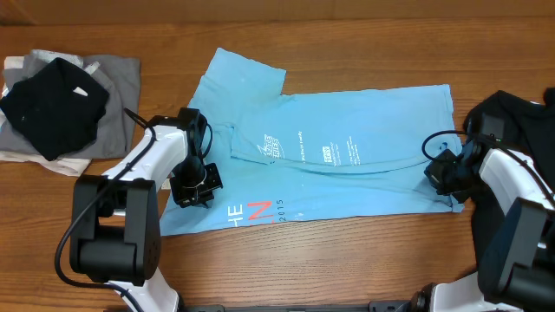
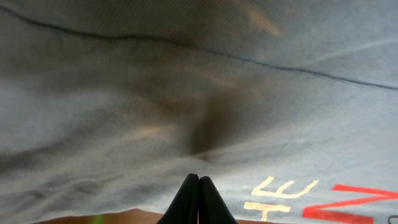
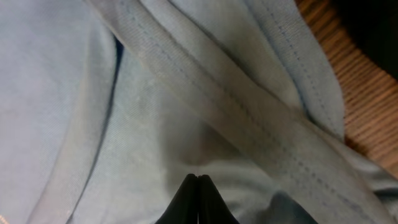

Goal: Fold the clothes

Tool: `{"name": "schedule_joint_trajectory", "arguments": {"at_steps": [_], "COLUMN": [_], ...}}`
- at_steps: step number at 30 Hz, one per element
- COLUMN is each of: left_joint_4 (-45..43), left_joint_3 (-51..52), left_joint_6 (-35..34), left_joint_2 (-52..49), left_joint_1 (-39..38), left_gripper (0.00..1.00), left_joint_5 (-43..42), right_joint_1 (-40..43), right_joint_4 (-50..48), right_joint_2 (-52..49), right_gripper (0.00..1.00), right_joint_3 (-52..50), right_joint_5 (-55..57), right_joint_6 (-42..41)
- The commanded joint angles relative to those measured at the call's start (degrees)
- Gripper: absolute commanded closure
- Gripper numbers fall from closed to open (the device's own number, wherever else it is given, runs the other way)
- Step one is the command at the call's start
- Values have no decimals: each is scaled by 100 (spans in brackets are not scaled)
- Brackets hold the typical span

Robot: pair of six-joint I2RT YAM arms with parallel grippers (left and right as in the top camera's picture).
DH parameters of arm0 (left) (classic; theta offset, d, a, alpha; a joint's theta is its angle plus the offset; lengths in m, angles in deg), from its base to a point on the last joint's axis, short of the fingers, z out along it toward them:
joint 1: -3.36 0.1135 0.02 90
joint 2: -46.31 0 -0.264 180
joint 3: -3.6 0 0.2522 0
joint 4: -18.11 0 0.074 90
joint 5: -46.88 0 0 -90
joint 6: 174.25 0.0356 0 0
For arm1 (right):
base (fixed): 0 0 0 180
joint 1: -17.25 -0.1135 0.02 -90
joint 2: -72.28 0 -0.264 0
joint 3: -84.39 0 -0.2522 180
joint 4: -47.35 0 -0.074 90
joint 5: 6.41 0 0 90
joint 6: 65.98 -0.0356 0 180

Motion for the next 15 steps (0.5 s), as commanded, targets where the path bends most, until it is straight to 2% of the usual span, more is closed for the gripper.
{"name": "schedule_joint_trajectory", "arguments": {"at_steps": [1, 6, 15], "left_joint_4": [0, 20, -129], "left_joint_3": [24, 24, 24], "left_joint_6": [46, -83, 66], "left_joint_2": [-179, -181, -184], "left_joint_1": [-13, 127, 317], "left_gripper": [96, 96, 96], "left_joint_5": [13, 219, -48], "right_joint_1": [13, 13, 13], "right_joint_4": [-48, -61, -28], "right_joint_2": [-352, -509, -507], "right_gripper": [96, 96, 96], "right_joint_3": [7, 7, 7], "right_joint_5": [52, 57, 55], "right_joint_6": [-157, -221, -474]}}
